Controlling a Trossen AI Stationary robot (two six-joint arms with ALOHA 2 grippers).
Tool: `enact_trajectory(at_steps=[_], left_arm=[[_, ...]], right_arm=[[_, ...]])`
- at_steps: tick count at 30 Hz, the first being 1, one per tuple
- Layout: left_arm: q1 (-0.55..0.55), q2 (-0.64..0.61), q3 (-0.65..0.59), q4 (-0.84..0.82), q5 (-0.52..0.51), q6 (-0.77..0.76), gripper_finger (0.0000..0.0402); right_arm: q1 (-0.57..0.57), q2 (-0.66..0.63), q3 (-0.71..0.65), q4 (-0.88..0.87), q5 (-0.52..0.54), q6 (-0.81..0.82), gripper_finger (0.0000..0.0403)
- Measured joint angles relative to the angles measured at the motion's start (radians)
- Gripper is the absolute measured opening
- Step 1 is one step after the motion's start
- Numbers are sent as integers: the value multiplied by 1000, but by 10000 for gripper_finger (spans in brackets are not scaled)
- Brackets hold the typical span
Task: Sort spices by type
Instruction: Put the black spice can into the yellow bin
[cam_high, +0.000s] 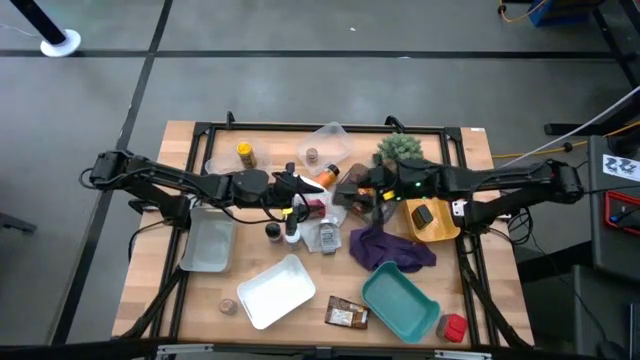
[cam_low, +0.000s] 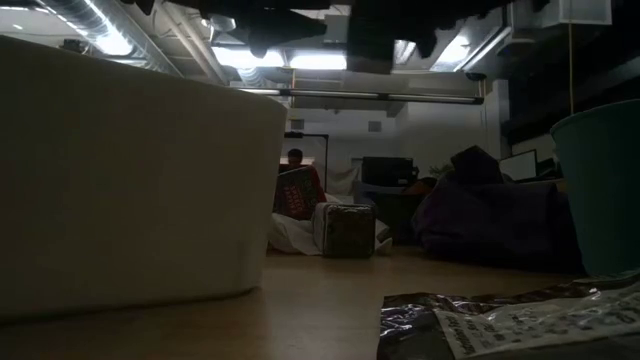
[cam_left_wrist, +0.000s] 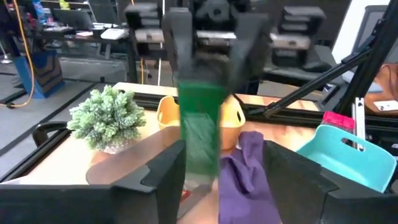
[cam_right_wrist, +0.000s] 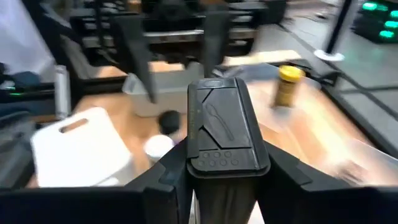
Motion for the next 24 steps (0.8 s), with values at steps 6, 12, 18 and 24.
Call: enact_trajectory(at_steps=[6, 12, 18, 24], left_arm=[[0, 0, 0, -66, 3, 3, 202], [0, 0, 0, -109, 6, -1, 201], [0, 0, 0, -117, 6, -2, 200], [0, 0, 0, -120, 6, 0, 200]], right_arm=[[0, -162, 0, -311, 154, 85, 126], [2, -267, 0, -655, 353, 280, 135], [2, -326, -8, -893, 470, 451, 126], [2, -380, -108, -957, 513, 600, 133]])
